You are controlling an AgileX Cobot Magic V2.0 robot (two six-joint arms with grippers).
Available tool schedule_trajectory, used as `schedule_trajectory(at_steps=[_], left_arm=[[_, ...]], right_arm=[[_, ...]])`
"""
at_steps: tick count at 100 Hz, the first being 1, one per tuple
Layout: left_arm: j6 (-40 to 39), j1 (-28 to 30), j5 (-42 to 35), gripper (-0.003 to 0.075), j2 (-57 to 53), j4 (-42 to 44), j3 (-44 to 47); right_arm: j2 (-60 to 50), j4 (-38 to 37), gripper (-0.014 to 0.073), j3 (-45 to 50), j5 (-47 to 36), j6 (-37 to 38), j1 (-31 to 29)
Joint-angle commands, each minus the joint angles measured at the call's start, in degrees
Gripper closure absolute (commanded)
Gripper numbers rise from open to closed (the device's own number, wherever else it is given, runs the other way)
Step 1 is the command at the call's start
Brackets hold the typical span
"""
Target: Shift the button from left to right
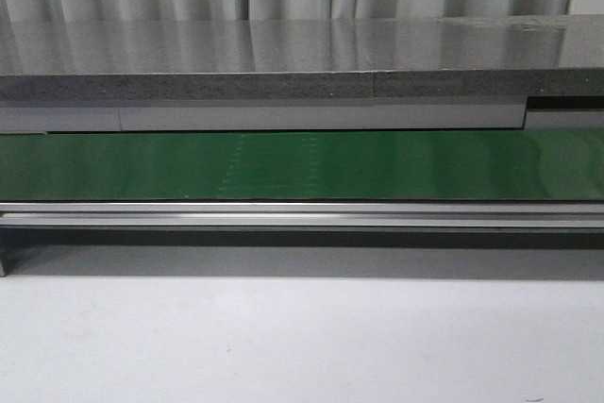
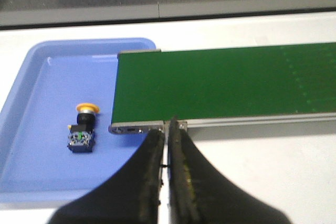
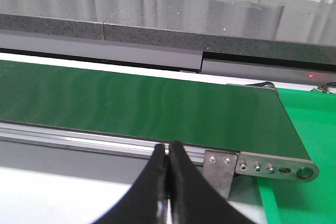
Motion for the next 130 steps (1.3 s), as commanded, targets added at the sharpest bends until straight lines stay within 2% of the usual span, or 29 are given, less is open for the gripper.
schedule_trajectory(at_steps=[1, 39, 48, 58, 72, 77, 82, 111, 130], left_arm=[[-0.5, -0.6, -0.9, 0.0715, 3.4, -0.2, -2.6], [-0.5, -0.6, 0.0, 0.0714, 8.0, -0.4, -2.6], [-0.5, -0.6, 0.1, 0.068, 8.0, -0.4, -2.6], [-0.5, -0.6, 0.2, 0.0542, 8.0, -0.4, -2.6], [-0.5, -0.6, 0.2, 0.0192, 8.0, -0.4, -2.6], [-0.5, -0.6, -0.2, 0.0116, 8.0, -0.3, -2.6], [-0.5, -0.6, -0.3, 0.008, 8.0, -0.3, -2.6], [-0.5, 0.0, -0.9, 0.0074, 9.8, 1.0, -5.1], [-0.5, 5.0, 0.0, 0.0074, 17.8, 4.7, -12.8]], right_arm=[[-0.9, -0.6, 0.0715, 0.0, -4.6, -0.2, 0.1], [-0.9, -0.6, 0.0715, 0.0, -4.6, -0.2, 0.1], [-0.9, -0.6, 0.0715, 0.0, -4.6, -0.2, 0.1], [-0.9, -0.6, 0.0715, 0.0, -4.6, -0.2, 0.1], [-0.9, -0.6, 0.0715, 0.0, -4.6, -0.2, 0.1], [-0.9, -0.6, 0.0715, 0.0, -4.6, -0.2, 0.1], [-0.9, -0.6, 0.0715, 0.0, -4.6, -0.2, 0.1], [-0.9, -0.6, 0.0715, 0.0, -4.6, -0.2, 0.1], [-0.9, -0.6, 0.0715, 0.0, -4.6, -0.2, 0.1]])
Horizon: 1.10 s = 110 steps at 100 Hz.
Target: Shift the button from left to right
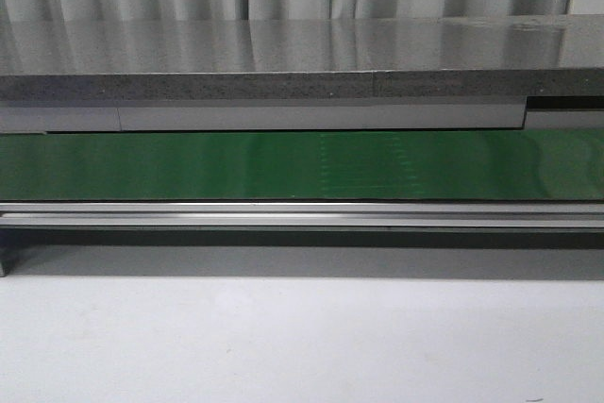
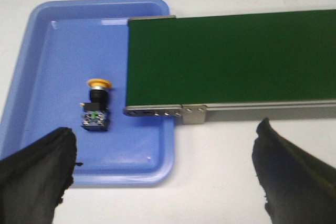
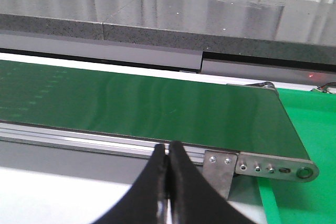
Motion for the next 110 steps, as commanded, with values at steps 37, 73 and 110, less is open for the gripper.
schedule_trajectory(at_steps=[37, 73, 110], left_arm=[[-0.5, 15.3, -6.7, 0.0074, 25.9, 1.6, -13.4], [-0.5, 19.4, -9.0, 0.0075, 45.2, 1.2, -18.8], [-0.5, 19.4, -10.8, 0.0074, 53.6, -0.5, -19.6]], right_arm=[[-0.9, -0.6, 0.0715, 0.0, -4.6, -0.2, 0.1], [-0.9, -0.6, 0.0715, 0.0, -4.6, -0.2, 0.1], [-0.9, -0.6, 0.0715, 0.0, -4.6, -0.2, 0.1]])
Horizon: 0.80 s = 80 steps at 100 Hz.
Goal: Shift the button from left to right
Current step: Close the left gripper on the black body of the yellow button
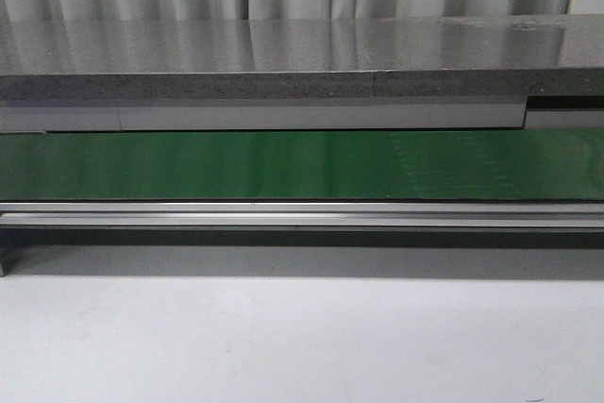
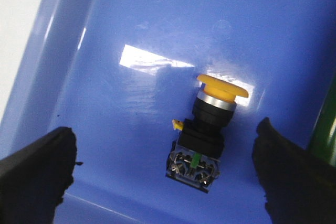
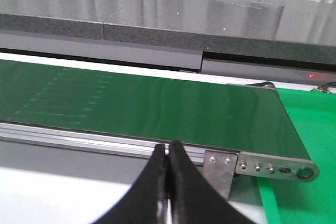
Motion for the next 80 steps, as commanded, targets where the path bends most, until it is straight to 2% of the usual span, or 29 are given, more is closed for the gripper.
schedule_trajectory(at_steps=[1, 80], left_arm=[[-0.5, 0.1, -2.3, 0.0074, -1.4, -0.8, -1.9], [0.1, 0.0, -2.8, 0.0076, 7.8, -2.0, -1.9]], right_arm=[[-0.9, -0.6, 0.0715, 0.0, -4.6, -0.2, 0.1], [-0.9, -0.6, 0.0715, 0.0, -4.6, -0.2, 0.1]])
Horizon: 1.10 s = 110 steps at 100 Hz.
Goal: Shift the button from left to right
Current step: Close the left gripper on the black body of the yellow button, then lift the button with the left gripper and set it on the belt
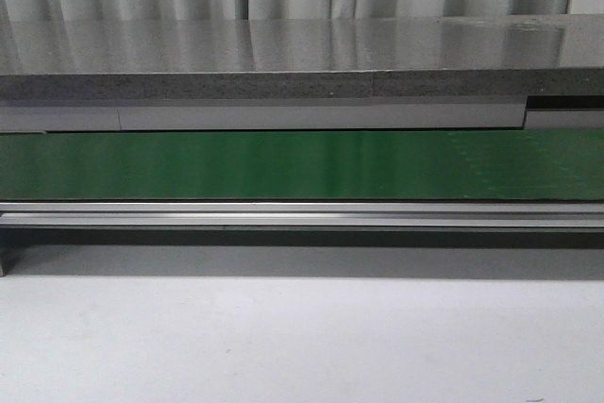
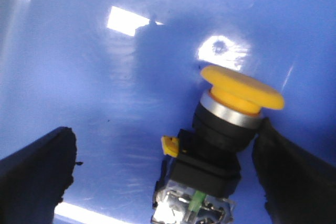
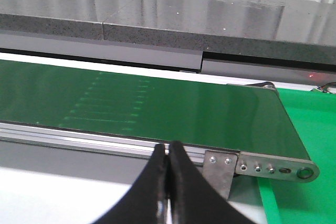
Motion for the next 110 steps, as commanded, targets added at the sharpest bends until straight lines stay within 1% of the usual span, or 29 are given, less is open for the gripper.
schedule_trajectory(at_steps=[1, 8, 13, 20, 28, 31, 32, 33, 35, 38, 42, 44, 50, 62, 81, 101, 110], left_arm=[[-0.1, 0.0, -1.3, 0.0076, -2.1, -0.7, -1.5], [-0.1, 0.0, -1.4, 0.0078, -1.8, -0.8, -1.5], [-0.1, 0.0, -1.4, 0.0096, -1.8, -0.9, -1.5], [-0.1, 0.0, -1.4, 0.0165, -1.8, -0.9, -1.5], [-0.1, 0.0, -1.4, 0.0295, -1.8, -0.9, -1.5], [-0.1, 0.0, -1.4, 0.0381, -1.8, -0.9, -1.5], [-0.1, 0.0, -1.4, 0.0381, -1.8, -0.9, -1.5], [-0.1, 0.0, -1.4, 0.0411, -1.8, -0.9, -1.5], [-0.1, 0.0, -1.4, 0.044, -1.8, -0.9, -1.5], [-0.1, 0.0, -1.4, 0.0515, -1.8, -0.9, -1.5], [-0.1, 0.0, -1.3, 0.0585, -1.8, -0.9, -1.5], [-0.1, 0.0, -1.2, 0.0636, -1.8, -0.9, -1.5], [-0.1, 0.0, -1.0, 0.0718, -1.8, -0.9, -1.5], [-0.1, 0.0, 1.0, 0.0715, -1.8, -0.9, -2.5], [0.2, 0.0, 6.3, 0.0715, -3.8, -2.1, -7.8], [3.8, -0.2, 9.9, 0.0715, -9.4, -8.0, -11.2], [4.5, -1.3, 10.5, 0.0715, -11.3, -8.3, -11.2]], right_arm=[[-0.9, -0.6, 0.0715, 0.0, -4.6, -0.2, 0.1], [-0.9, -0.6, 0.0715, 0.0, -4.6, -0.2, 0.1], [-0.9, -0.6, 0.0715, 0.0, -4.6, -0.2, 0.1], [-0.9, -0.6, 0.0715, 0.0, -4.6, -0.2, 0.1], [-0.9, -0.6, 0.0715, 0.0, -4.6, -0.2, 0.1], [-0.9, -0.6, 0.0715, 0.0, -4.6, -0.2, 0.1], [-0.9, -0.6, 0.0715, 0.0, -4.6, -0.2, 0.1], [-0.9, -0.6, 0.0715, 0.0, -4.6, -0.2, 0.1], [-0.9, -0.6, 0.0715, 0.0, -4.6, -0.2, 0.1], [-0.9, -0.6, 0.0715, 0.0, -4.6, -0.2, 0.1], [-0.9, -0.6, 0.0715, 0.0, -4.6, -0.2, 0.1], [-0.9, -0.6, 0.0715, 0.0, -4.6, -0.2, 0.1], [-0.9, -0.6, 0.0715, 0.0, -4.6, -0.2, 0.1], [-0.9, -0.6, 0.0715, 0.0, -4.6, -0.2, 0.1], [-0.9, -0.6, 0.0715, 0.0, -4.6, -0.2, 0.1], [-0.9, -0.6, 0.0715, 0.0, -4.6, -0.2, 0.1], [-0.9, -0.6, 0.0715, 0.0, -4.6, -0.2, 0.1]])
